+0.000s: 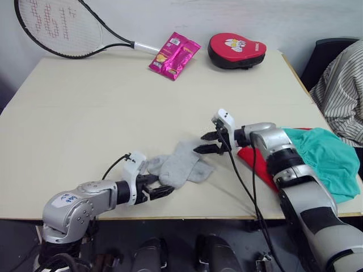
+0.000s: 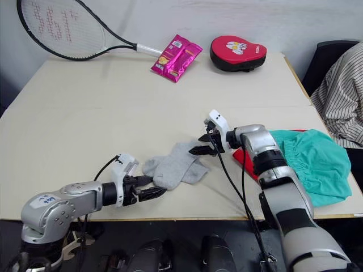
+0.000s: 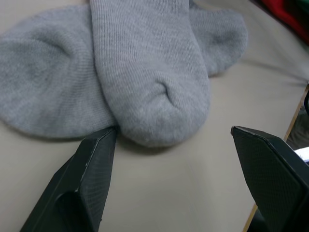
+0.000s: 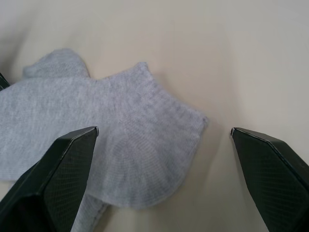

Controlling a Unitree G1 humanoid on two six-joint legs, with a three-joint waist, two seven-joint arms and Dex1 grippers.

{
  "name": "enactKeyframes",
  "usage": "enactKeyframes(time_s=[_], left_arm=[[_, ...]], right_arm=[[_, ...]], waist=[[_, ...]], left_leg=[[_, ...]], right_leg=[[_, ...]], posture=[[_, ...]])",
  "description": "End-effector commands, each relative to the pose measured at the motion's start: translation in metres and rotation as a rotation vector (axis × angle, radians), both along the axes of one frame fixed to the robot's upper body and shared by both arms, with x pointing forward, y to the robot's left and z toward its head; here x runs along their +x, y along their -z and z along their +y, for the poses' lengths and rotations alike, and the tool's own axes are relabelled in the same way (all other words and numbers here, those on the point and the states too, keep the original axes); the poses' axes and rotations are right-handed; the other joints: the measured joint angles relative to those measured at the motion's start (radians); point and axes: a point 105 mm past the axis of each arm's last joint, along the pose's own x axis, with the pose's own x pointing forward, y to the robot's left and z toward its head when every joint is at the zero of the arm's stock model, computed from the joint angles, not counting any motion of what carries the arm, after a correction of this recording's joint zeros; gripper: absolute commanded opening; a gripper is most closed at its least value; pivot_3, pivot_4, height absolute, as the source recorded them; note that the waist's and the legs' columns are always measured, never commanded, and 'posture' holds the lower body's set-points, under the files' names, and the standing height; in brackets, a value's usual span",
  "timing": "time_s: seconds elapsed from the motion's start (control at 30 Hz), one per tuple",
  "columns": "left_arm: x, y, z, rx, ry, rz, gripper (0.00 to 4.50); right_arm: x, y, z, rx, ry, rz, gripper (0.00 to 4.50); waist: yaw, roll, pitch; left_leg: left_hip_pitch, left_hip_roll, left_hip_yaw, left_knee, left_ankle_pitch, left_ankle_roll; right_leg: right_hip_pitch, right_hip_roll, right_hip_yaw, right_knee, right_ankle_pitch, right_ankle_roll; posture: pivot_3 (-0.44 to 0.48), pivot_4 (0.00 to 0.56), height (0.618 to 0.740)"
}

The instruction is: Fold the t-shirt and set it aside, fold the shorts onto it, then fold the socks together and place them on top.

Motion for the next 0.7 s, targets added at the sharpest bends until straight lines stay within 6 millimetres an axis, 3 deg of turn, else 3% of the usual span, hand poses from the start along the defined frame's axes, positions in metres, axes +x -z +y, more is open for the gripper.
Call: enactKeyframes(time_s=[0.03,0.3,0.4,0.57,0.7], left_arm=[[-0.006,0.013,0.001,0.032,-0.006,0.065,2.79],[0.002,0.009,0.004,0.05,-0.01,0.064,0.17],[0.005,0.004,0.008,0.057,-0.007,0.028,0.0],[0.002,-0.018,0.01,0.012,0.066,-0.023,0.0],[-0.006,-0.047,0.022,-0.072,0.137,-0.059,0.0]], right_arm=[[0.005,-0.009,0.005,0.028,0.006,-0.012,3.85],[0.006,-0.01,0.011,0.05,-0.009,-0.024,1.0],[0.007,-0.02,0.011,0.093,-0.013,-0.071,0.04],[-0.002,-0.035,0.005,0.165,-0.074,-0.145,0.02],[-0.02,-0.053,-0.006,0.234,-0.11,-0.206,0.02]], waist=[[-0.005,0.0,0.0],[-0.011,0.0,0.0],[-0.012,0.0,0.0],[-0.012,0.0,0.0],[-0.012,0.0,0.0]], left_leg=[[0.0,0.0,0.0,0.0,0.0,0.0],[0.0,0.0,0.0,-0.001,0.0,-0.001],[0.0,0.0,0.0,-0.002,0.0,-0.001],[0.0,0.001,0.0,-0.002,0.0,-0.002],[-0.001,0.001,0.0,-0.003,-0.001,-0.003]], right_leg=[[0.0,0.0,0.0,0.0,0.0,0.0],[0.0,0.0,0.0,-0.001,0.0,0.0],[-0.001,0.0,0.0,-0.001,0.0,0.0],[-0.002,0.001,0.0,-0.001,-0.001,-0.001],[-0.003,0.001,0.0,-0.001,-0.001,-0.001]], posture=[[0.0,0.15,0.74],[0.0,0.15,0.74],[0.0,0.15,0.74],[0.0,0.15,0.74],[0.0,0.15,0.74]])
